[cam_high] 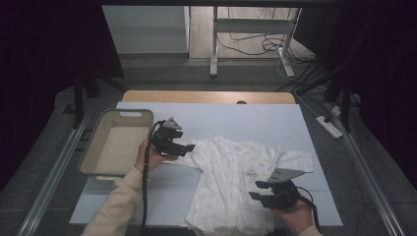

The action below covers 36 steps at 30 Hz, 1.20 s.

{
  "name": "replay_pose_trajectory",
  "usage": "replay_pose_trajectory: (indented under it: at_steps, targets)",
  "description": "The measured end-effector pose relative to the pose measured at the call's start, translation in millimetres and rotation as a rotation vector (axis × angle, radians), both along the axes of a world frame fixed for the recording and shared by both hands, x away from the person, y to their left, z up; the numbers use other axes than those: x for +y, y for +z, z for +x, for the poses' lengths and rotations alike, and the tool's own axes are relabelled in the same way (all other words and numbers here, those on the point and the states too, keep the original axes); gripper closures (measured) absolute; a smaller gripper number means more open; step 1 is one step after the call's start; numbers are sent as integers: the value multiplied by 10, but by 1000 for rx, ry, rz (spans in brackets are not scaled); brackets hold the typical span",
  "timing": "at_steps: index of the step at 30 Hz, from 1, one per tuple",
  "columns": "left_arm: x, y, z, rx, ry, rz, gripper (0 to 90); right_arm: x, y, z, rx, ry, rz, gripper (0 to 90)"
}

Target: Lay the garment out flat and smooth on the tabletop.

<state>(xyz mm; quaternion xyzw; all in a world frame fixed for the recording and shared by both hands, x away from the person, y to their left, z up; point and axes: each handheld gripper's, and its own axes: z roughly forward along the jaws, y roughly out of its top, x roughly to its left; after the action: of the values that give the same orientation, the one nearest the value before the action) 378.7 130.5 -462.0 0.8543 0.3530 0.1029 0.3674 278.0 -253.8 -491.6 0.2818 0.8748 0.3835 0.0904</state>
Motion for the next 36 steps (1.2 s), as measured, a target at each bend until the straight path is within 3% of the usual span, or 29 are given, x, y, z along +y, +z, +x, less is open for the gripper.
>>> replay_pose_trajectory:
  at_steps: [7, 10, 17, 23, 25, 28, 31, 35, 36]
  targets:
    - [5, -3, 2, -1, 0, -2, 267, 27, 0, 351, -43, -52, -28, 514]
    - [5, -3, 3, -1, -1, -2, 267, 0, 5, 518, -40, -73, -34, 512]
    - [0, -11, 13, 2, -2, 1, 266, -110, -25, 934, -57, -169, -81, 500]
    - [-14, -10, 13, -1, -9, 6, 266, -221, -67, 1256, -35, -240, -92, 498]
    - [-11, -11, 15, 0, -11, 6, 266, -218, -97, 1348, -26, -240, -135, 504]
    - [-6, -11, 15, 0, -8, 4, 266, -217, -161, 1444, 1, -240, -144, 522]
    - [-4, -5, 10, -2, -7, 5, 266, -219, -193, 1497, 18, -243, -163, 601]
    - [-8, -9, 10, 1, -6, 7, 266, -207, -167, 1488, 6, -221, -197, 831]
    - [-12, -11, 9, 0, -5, 5, 266, -203, -164, 1485, 5, -215, -198, 853]
